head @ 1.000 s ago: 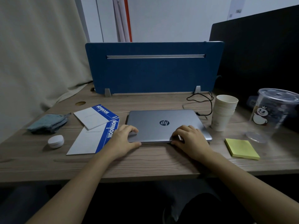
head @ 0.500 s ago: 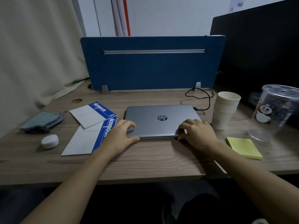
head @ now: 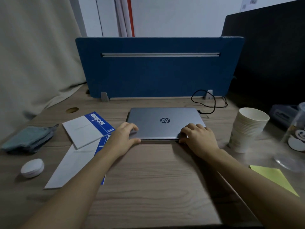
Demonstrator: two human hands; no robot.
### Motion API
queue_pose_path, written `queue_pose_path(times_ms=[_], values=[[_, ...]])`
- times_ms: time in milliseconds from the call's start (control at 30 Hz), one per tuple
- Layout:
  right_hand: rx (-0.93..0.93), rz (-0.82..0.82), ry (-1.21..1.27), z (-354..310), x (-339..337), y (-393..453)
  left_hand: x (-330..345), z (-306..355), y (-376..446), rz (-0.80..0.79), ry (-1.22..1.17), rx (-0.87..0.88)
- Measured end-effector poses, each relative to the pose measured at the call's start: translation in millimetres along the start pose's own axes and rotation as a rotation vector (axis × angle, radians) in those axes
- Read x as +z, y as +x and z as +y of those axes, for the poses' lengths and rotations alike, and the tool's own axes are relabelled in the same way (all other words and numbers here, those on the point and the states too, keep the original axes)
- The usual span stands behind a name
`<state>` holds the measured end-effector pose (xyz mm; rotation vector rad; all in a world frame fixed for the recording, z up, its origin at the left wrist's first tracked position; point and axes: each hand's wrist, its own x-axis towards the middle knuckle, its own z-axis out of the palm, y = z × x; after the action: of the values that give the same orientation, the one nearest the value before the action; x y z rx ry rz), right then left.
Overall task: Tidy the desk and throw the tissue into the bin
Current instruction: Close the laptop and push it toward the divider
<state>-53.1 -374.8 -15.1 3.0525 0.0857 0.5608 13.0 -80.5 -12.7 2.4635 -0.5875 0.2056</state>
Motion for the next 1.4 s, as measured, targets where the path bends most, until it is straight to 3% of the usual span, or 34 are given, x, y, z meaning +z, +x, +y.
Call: queue_pose_path(times_ms=[667, 1133, 1400], values=[[0.054, -0.015, 0.007, 21.0, 38.2, 92.0, 19.3, -37.6, 101.7, -0.016, 0.001, -0.005], [0.063, -0.007, 0.025, 25.5, 45.7, 108.1, 23.5, -43.6, 120.9, 0.001, 0.017, -0.001], [0.105, -0.004, 0.158, 22.4, 34.2, 100.5, 15.7, -30.9, 109.2, 0.005, 0.012, -0.026]])
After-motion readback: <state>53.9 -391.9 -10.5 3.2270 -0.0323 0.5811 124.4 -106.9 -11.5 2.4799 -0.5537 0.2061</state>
